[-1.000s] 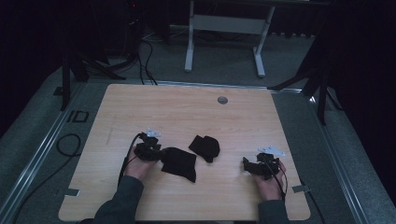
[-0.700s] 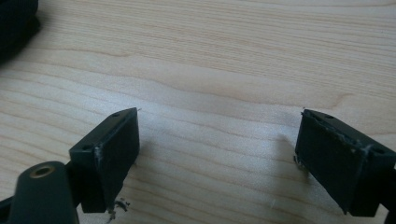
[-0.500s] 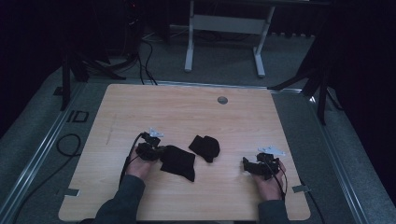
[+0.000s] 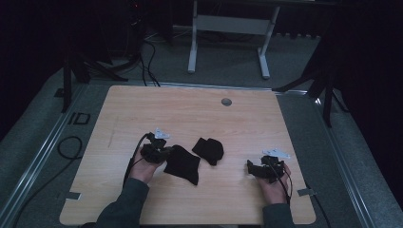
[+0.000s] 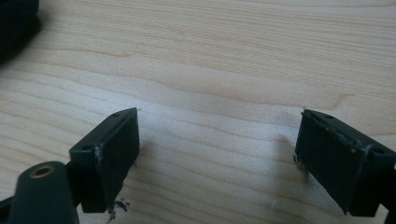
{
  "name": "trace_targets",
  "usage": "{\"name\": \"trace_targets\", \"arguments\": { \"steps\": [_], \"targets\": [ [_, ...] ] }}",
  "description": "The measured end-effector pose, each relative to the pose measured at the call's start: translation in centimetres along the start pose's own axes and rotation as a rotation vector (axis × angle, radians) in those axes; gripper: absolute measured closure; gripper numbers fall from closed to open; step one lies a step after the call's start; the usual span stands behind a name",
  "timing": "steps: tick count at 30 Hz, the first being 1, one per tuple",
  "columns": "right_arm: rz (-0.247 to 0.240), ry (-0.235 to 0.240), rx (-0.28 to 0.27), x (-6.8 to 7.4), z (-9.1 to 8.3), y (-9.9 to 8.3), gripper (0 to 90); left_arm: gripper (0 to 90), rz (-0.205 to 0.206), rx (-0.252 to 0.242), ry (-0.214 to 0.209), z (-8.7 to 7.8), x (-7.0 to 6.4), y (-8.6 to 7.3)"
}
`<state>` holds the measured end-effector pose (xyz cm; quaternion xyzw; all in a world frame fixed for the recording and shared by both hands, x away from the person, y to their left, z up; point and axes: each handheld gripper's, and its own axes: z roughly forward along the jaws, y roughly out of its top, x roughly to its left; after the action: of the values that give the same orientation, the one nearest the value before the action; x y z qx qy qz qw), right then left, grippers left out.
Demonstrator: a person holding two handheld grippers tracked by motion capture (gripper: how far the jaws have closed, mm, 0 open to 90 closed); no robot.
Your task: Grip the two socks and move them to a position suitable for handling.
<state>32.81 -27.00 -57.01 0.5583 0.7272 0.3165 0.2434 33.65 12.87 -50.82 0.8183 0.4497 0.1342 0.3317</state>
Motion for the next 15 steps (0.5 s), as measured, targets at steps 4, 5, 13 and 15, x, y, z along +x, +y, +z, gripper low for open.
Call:
{"name": "trace_targets", "arguments": {
  "steps": [4,5,13,15],
  "targets": [
    [0.000,0.000,0.000,0.0,0.0,0.0,13.3,86.7,0.016,-0.020,-0.008,-0.7,-0.7,0.5],
    [0.000,0.000,0.000,0.0,0.0,0.0,13.3,86.7,0.016,-0.020,-0.008,-0.7,-0.7,0.5],
    [0.000,0.000,0.000,0.0,0.0,0.0,13.3,86.7,0.059,-0.052,-0.047,-2.1,-2.4,1.4],
    [0.000,0.000,0.000,0.0,0.0,0.0,13.3,86.7,0.070,-0.058,-0.060,-2.3,-2.9,1.5]
  ]
}}
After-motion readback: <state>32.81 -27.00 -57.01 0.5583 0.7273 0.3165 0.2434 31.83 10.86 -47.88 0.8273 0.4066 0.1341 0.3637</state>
